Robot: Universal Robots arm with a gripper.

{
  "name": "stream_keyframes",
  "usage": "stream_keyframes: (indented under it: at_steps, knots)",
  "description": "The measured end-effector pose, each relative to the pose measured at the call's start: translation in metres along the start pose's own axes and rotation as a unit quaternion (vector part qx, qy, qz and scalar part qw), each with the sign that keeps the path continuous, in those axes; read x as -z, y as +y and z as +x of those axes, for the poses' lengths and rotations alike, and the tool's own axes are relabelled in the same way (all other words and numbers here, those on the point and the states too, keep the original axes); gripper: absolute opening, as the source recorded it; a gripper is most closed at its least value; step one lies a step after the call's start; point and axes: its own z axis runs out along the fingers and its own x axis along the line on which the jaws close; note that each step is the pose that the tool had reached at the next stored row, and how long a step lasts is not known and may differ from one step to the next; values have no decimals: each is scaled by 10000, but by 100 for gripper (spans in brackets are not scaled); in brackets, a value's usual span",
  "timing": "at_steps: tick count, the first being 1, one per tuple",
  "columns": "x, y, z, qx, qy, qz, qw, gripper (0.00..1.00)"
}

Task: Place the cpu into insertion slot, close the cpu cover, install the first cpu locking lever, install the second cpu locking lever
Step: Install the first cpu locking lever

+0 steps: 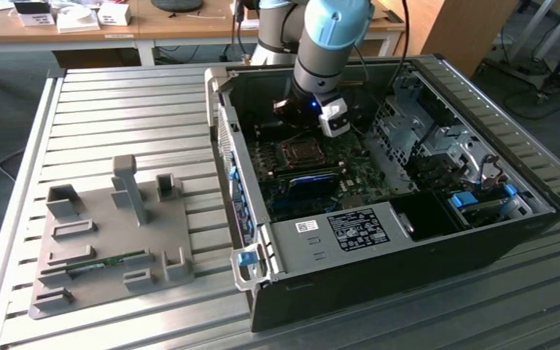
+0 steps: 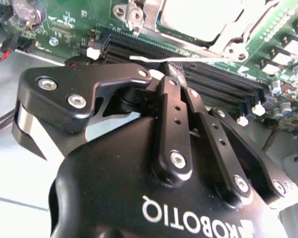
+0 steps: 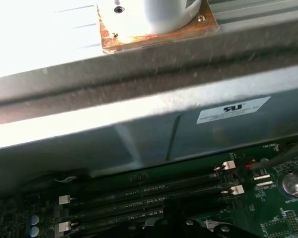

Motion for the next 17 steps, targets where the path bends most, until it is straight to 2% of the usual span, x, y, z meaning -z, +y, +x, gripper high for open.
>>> stream_keyframes:
  at_steps: [4,13,17]
  knots:
    - [54,20,-1,0,-1,0,10000,11]
    - [41,9,62,2,-7,-28,10000,11]
    - [53,17,68,3,-7,-29,10000,11]
